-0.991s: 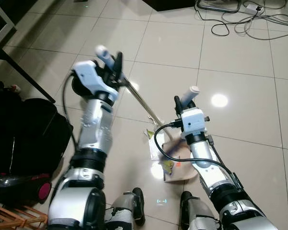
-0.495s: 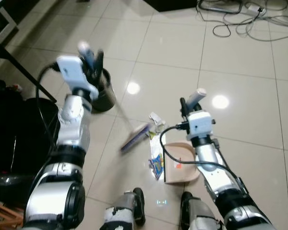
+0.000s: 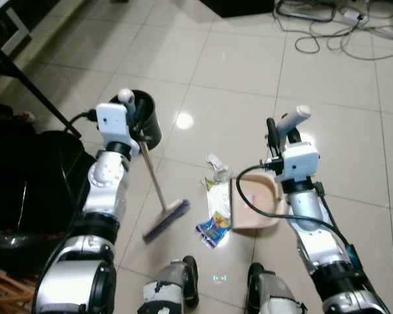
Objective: Sweep floor
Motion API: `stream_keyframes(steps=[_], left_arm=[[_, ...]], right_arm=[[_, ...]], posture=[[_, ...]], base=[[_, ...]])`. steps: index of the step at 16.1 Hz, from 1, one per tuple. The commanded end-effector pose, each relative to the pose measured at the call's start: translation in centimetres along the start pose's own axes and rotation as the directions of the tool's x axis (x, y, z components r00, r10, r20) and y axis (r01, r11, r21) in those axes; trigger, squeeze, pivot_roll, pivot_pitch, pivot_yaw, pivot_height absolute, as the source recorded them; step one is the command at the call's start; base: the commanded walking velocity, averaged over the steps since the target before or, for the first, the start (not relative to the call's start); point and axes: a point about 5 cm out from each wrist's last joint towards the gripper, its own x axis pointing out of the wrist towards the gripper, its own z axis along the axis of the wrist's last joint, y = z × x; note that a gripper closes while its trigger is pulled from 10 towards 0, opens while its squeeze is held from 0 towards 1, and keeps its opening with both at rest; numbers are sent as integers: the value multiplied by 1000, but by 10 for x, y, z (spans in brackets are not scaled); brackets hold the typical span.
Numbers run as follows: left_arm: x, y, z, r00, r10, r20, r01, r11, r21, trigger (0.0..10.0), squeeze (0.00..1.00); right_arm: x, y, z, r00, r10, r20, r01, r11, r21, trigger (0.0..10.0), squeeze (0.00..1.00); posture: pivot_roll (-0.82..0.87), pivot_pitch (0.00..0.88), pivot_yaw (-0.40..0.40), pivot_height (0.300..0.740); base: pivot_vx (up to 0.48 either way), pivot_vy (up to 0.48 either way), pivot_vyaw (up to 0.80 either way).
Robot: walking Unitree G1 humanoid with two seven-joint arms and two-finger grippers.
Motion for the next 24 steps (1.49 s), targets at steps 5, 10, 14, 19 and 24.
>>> stream_keyframes(steps=[5,10,14,19,24], left_arm=[[-11,5,-10,996,85,-14,-85,996,2,10000,0],[-19,1,-23,982,187,-35,-189,980,-62,10000,0],[-22,-9,-34,973,215,-82,-223,970,-95,10000,0],[-22,-20,-45,950,271,-154,-294,942,-161,10000,0],[-5,-45,-31,954,265,-142,-300,874,-382,10000,0]], right_arm=[[-14,6,-6,997,67,-40,-70,996,-62,10000,0],[-17,41,-18,992,82,-99,-83,997,-7,10000,0],[-14,59,-20,988,82,-134,-80,997,20,10000,0],[-7,63,-19,989,29,-142,-24,999,40,10000,0],[-3,67,-19,986,-4,-168,20,996,92,10000,0]], posture=[[117,237,135,740],[125,244,132,740],[116,246,137,740],[90,268,141,740],[81,249,138,740]], base=[[0,0,0],[0,0,0],[0,0,0],[0,0,0],[0,0,0]])
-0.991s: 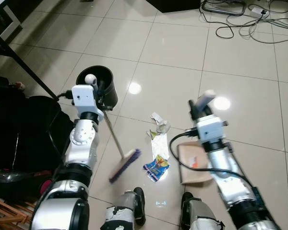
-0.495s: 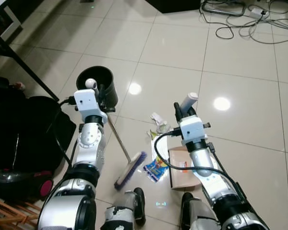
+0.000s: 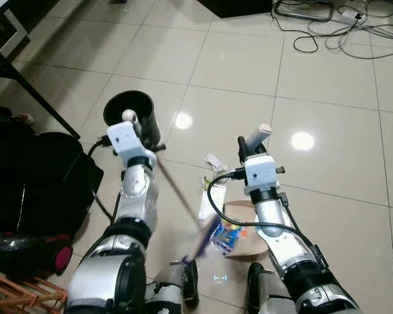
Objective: Sweep floor
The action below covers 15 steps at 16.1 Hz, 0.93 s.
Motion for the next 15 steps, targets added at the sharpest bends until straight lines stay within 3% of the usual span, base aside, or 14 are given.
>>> stream_keyframes(steps=[1,6,9,11,12,13,15], left_arm=[[-2,-10,-4,1000,-13,-20,11,994,-105,10000,0],[-3,-38,4,971,-238,24,238,956,-170,10000,0],[6,-35,21,937,-340,76,344,938,-41,10000,0],[20,-29,48,918,-372,135,370,928,42,10000,0],[31,-24,71,907,-378,185,378,925,38,10000,0],[32,-24,74,906,-380,189,380,924,36,10000,0],[43,-12,106,889,-385,247,390,920,33,10000,0]], right_arm=[[0,5,-2,1000,-2,-26,3,1000,31,10000,0],[6,-5,-7,998,-23,-52,25,999,33,10000,0],[9,-16,-6,998,-40,-48,42,998,44,10000,0],[11,-32,-3,995,-95,-33,98,992,76,10000,0],[7,-47,-1,990,-139,-21,140,986,87,10000,0],[7,-49,0,989,-144,-20,145,986,87,10000,0],[-1,-70,5,982,-188,1,187,978,91,10000,0]], posture=[[82,247,138,740],[102,221,125,740],[98,181,123,740],[83,159,122,740],[78,148,116,740],[78,148,116,740],[65,109,116,740]], base=[[0,0,0],[0,0,0],[0,0,0],[0,0,0],[0,0,0],[0,0,0],[0,0,0]])
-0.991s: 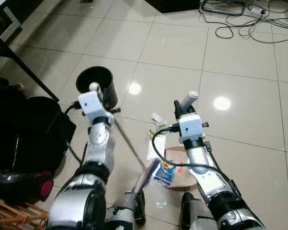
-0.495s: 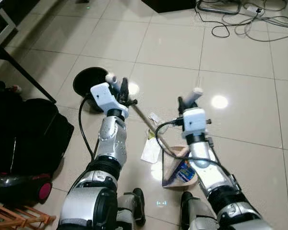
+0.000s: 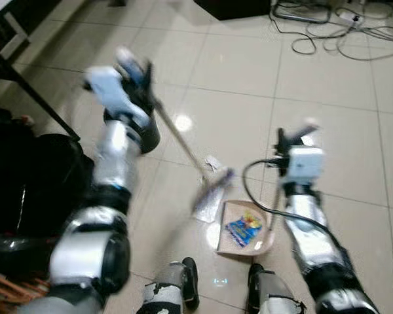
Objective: Sweep floor
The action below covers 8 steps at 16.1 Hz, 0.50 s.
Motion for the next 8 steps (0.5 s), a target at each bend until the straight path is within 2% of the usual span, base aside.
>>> stream_keyframes(steps=[1,3,4,5,6,8], left_arm=[[3,2,7,1000,-7,27,7,1000,-27,10000,0],[6,16,23,999,-13,47,12,1000,18,10000,0],[4,25,26,1000,-13,21,11,997,81,10000,0],[1,31,25,999,-26,-28,30,990,136,10000,0],[-4,37,18,992,-32,-118,54,981,187,10000,0],[-14,46,11,985,20,-173,18,978,210,10000,0]], right_arm=[[1,-2,7,1000,-8,27,7,1000,21,10000,0],[-2,-17,17,998,-40,45,38,998,49,10000,0],[-3,-25,25,996,-65,57,61,996,67,10000,0],[-4,-30,33,995,-75,64,70,995,75,10000,0],[-4,-36,45,994,-83,70,75,992,99,10000,0],[0,-38,65,995,-52,87,40,990,138,10000,0]], posture=[[65,109,116,740],[50,67,125,740],[44,58,129,740],[36,48,131,740],[27,33,139,740],[11,21,142,740]], base=[[0,0,0],[0,0,0],[0,0,0],[0,0,0],[0,0,0],[0,0,0]])
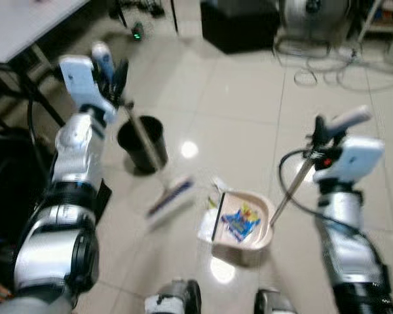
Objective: Sweep floor
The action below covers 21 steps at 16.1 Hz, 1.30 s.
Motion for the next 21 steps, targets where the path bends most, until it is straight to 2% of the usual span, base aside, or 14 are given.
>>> stream_keyframes(steps=[1,4,7,9,10,11,14,21], left_arm=[[-5,3,0,1000,14,-13,-14,1000,6,10000,0],[-27,8,-14,998,34,-61,-31,998,55,10000,0],[-46,9,-19,995,60,-86,-53,995,79,10000,0],[-59,4,-21,996,30,-88,-22,996,92,10000,0],[-61,2,-20,995,27,-91,-19,996,92,10000,0],[-66,-7,-19,996,4,-94,3,997,80,10000,0],[-70,-18,-18,995,-15,-98,23,996,81,10000,0],[-70,-25,-11,994,-28,-108,36,997,72,10000,0]], right_arm=[[5,3,21,999,25,41,-27,998,61,10000,0],[15,3,49,999,46,23,-48,993,106,10000,0],[20,3,61,999,38,-13,-36,989,145,10000,0],[21,0,65,999,33,-40,-27,990,140,10000,0],[21,0,66,998,34,-50,-27,990,139,10000,0],[21,0,67,996,39,-76,-29,991,131,10000,0],[21,0,68,994,36,-103,-22,991,133,10000,0],[22,5,71,991,52,-124,-34,989,147,10000,0]], posture=[[1,13,143,740],[-12,6,141,740],[-23,0,135,740],[-23,0,134,740],[-23,0,134,740],[-25,0,130,740],[-31,0,126,740],[-48,0,128,740]], base=[[0,0,0],[0,0,0],[0,0,0],[0,0,0],[0,0,0],[0,0,0],[0,0,0],[0,38,0]])
